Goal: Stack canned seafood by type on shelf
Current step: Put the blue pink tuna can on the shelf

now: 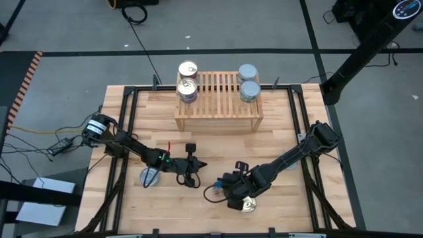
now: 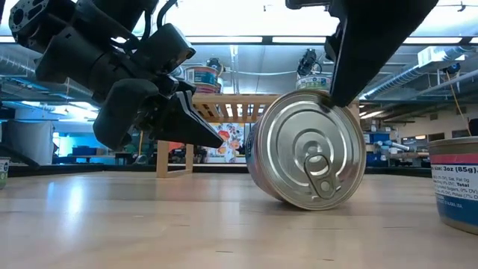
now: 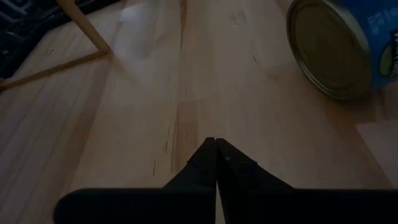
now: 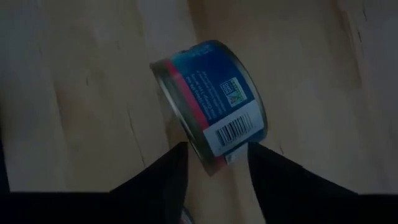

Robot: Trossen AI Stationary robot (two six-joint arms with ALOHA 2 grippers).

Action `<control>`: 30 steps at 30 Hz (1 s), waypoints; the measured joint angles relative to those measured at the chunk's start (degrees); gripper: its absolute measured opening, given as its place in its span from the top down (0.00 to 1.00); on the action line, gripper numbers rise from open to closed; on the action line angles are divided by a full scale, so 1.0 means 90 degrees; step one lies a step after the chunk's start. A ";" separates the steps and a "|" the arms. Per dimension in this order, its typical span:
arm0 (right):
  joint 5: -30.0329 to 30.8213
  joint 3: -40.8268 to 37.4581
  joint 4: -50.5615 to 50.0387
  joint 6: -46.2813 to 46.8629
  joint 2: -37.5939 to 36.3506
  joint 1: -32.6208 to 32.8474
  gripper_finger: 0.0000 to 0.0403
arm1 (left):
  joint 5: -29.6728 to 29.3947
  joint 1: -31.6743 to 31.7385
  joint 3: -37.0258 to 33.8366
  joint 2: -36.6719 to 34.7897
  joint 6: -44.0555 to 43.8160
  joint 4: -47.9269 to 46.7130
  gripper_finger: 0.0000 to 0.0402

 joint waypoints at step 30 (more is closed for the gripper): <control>-0.1194 0.0051 0.0763 -0.2386 0.0055 -0.0714 0.27 | 0.0051 -0.0001 0.0000 0.0000 -0.0005 -0.0007 0.98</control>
